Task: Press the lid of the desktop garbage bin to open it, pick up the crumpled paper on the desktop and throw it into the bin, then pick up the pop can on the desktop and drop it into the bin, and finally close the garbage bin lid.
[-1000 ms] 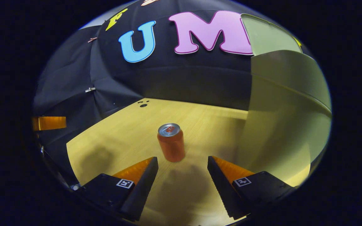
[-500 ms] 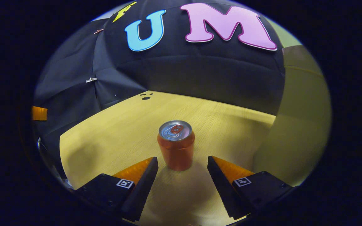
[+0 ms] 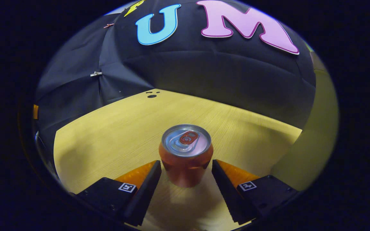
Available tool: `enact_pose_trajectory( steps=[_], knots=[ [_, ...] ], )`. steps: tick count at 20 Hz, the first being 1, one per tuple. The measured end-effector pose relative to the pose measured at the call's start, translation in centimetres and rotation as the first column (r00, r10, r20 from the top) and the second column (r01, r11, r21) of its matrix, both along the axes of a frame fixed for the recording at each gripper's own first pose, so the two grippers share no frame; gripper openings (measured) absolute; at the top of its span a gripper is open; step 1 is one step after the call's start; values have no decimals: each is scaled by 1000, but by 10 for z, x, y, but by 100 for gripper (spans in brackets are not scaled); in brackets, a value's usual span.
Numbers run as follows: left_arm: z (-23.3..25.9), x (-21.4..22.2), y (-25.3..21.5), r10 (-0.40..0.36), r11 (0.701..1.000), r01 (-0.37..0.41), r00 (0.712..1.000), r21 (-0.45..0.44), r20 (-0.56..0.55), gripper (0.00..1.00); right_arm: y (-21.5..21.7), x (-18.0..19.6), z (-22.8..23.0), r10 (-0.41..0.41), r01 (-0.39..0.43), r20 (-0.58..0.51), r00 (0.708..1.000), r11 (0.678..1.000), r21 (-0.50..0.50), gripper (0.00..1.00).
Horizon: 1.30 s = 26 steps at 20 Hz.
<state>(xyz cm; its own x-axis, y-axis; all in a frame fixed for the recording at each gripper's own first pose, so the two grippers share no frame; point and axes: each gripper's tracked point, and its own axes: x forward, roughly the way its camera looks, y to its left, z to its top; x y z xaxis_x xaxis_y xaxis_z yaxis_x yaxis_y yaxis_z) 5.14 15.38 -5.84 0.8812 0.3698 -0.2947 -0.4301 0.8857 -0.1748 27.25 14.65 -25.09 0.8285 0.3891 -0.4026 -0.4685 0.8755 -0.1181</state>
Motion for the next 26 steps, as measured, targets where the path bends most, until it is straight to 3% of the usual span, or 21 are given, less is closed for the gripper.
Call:
enact_pose_trajectory(
  steps=[10,13,15,23,26],
  knots=[
    [1,-1,-6,-15,1000,16,1000,-12,4,96,12,14,1,-10,10,20,1000,1000,-5,99],
    [-4,-8,-6,-9,1000,9,1000,-13,1,96,18,11,3,3,-2,24,1000,1000,-11,83],
    [-8,-12,-8,-5,1000,5,1000,-26,1,96,20,5,8,18,-17,30,999,1000,-15,83],
    [-15,-17,-17,-12,996,14,1000,-90,25,96,17,-17,75,59,-59,110,992,998,-3,83],
    [-10,-12,-26,-44,998,45,999,-51,30,96,11,-26,108,58,-61,142,988,998,17,83]
  ],
)
